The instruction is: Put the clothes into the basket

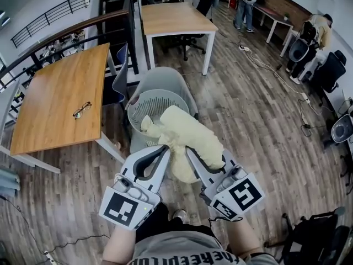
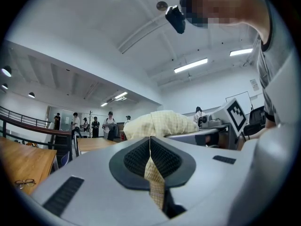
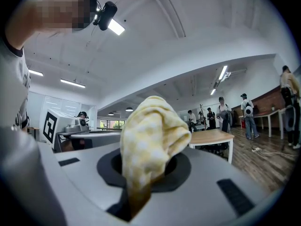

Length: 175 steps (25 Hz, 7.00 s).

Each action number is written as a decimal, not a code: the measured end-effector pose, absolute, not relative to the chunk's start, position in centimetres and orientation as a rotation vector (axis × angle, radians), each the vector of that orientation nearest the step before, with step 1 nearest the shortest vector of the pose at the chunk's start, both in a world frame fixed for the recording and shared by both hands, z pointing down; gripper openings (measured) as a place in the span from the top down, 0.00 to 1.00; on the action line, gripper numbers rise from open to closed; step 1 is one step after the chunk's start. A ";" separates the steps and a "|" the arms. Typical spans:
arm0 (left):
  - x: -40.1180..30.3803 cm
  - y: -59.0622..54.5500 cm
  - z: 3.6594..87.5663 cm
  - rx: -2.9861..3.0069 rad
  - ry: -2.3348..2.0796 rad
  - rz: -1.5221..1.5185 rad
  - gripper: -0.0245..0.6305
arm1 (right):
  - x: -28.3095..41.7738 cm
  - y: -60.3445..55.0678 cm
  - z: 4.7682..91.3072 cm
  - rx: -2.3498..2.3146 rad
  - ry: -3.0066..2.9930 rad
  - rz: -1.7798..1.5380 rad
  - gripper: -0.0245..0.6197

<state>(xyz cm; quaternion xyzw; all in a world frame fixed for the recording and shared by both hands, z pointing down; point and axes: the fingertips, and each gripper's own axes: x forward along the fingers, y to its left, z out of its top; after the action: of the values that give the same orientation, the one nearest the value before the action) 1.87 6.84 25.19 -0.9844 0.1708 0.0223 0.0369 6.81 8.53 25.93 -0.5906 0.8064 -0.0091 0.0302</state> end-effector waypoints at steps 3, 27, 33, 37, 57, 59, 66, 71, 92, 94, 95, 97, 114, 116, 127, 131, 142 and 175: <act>2.0 6.3 25.6 -3.036 0.525 0.045 0.94 | 7.0 7.9 26.3 -1.822 2.482 -0.037 0.86; 3.8 -5.7 25.8 -3.046 0.460 0.046 0.94 | 8.5 -4.2 26.3 -1.886 2.471 -0.020 0.86; 3.7 -9.4 25.9 -3.047 0.468 0.061 0.94 | 8.4 -7.8 26.4 -1.891 2.478 -0.018 0.86; 3.5 -11.4 26.1 -3.055 0.474 0.059 0.94 | 8.2 -9.8 26.4 -1.888 2.481 -0.019 0.86; 3.8 -14.2 26.2 -3.056 0.501 0.102 0.94 | 8.8 -12.1 26.4 -1.901 2.484 -0.025 0.86; 3.9 -14.4 26.2 -3.049 0.528 0.104 0.94 | 8.9 -12.3 26.5 -1.879 2.498 -0.025 0.86; 4.7 -15.2 26.1 -3.027 0.643 0.095 0.94 | 9.9 -13.5 26.4 -1.787 2.569 -0.036 0.86; 5.3 -15.6 26.2 -3.011 0.747 0.106 0.94 | 10.7 -14.2 26.5 -1.704 2.635 -0.035 0.86; 6.8 -17.4 27.5 -2.892 1.169 0.100 0.94 | 12.8 -17.4 28.1 -1.354 2.861 -0.079 0.86; 7.1 -17.7 27.4 -2.879 1.205 0.101 0.94 | 13.1 -17.8 28.1 -1.325 2.877 -0.086 0.86; 7.2 -17.8 27.4 -2.872 1.225 0.098 0.94 | 13.3 -18.0 28.2 -1.310 2.886 -0.091 0.86; 7.3 -17.9 27.5 -2.858 1.268 0.090 0.94 | 13.6 -18.2 28.4 -1.280 2.904 -0.100 0.86; 7.5 -18.5 30.7 -2.802 1.530 0.017 0.94 | 14.2 -20.6 32.7 -1.079 3.023 -0.229 0.86; 7.6 -18.5 31.4 -2.798 1.564 0.008 0.94 | 14.2 -20.8 33.6 -1.056 3.040 -0.249 0.86; 8.0 -18.3 34.6 -2.809 1.657 -0.077 0.94 | 14.2 -22.1 39.1 -1.011 3.113 -0.383 0.86; 7.7 -18.8 36.1 -2.835 1.671 -0.109 0.94 | 13.6 -22.2 41.5 -1.005 3.142 -0.447 0.86; 6.9 -20.1 40.7 -2.913 1.730 -0.156 0.94 | 12.8 -22.8 46.9 -1.020 3.194 -0.586 0.86; 3.9 -20.6 43.2 -2.952 1.774 -0.162 0.94 | 11.1 -23.2 50.1 -1.127 3.249 -0.604 0.59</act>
<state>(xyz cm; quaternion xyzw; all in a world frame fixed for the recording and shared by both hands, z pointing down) 3.88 -20.61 43.16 -0.8461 0.5085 -0.0465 -0.1528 11.10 -23.17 50.12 -0.3179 0.9163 -0.1703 -0.1740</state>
